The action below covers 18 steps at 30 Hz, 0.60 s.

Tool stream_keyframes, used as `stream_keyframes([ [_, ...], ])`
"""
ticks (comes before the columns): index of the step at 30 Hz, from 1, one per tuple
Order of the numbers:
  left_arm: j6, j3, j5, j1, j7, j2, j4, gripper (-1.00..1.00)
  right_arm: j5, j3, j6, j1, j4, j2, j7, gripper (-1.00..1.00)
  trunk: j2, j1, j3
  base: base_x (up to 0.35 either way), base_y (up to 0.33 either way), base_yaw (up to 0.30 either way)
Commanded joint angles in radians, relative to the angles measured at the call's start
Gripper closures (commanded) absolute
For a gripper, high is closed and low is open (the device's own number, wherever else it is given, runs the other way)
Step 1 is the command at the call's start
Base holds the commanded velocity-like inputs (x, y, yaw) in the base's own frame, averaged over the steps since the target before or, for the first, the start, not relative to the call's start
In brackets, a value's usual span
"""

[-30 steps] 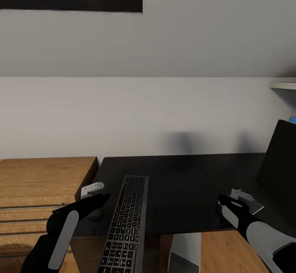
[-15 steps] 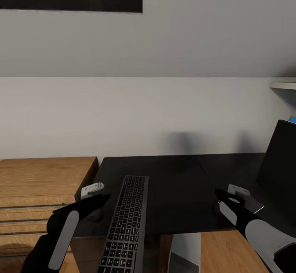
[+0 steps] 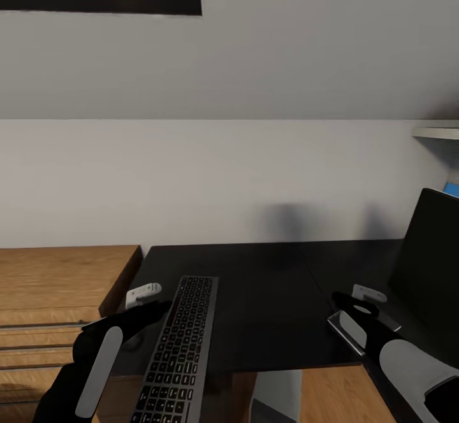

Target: In the bedroom, organize the workspace by keeping the computer under the desk, ensuring the monitor is on the desk, placing the keyboard on the desk next to the monitor, placing the mouse on the desk next to the keyboard, moving the folder from the swivel chair onto the desk next to the mouse, stacking the notebook on top of the folder with the pen on top of the notebook, and positioning the swivel chair next to the desk.

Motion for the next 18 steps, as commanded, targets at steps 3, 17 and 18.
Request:
stream_keyframes([
  [3, 0.005, 0.000, 0.011, -0.001, 0.008, 0.000, -0.001, -1.00, -0.011, 0.008, -0.005, 0.000, -0.001, -0.001, -0.004, -1.00, -0.001, 0.000, -0.001, 0.019, -0.035, 0.000],
  [17, 0.005, 0.000, 0.010, -0.001, 0.008, 0.000, -0.001, -1.00, -0.012, 0.008, -0.004, 0.000, -0.002, 0.001, -0.004, -1.00, -0.001, 0.000, -0.001, 0.002, -0.004, 0.000],
  [18, 0.005, 0.000, 0.010, -0.001, 0.008, 0.000, -0.001, -1.00, -0.012, 0.008, -0.004, 0.000, -0.002, 0.001, -0.004, -1.00, -0.001, 0.000, -0.001, 0.000, 0.000, 0.000],
])
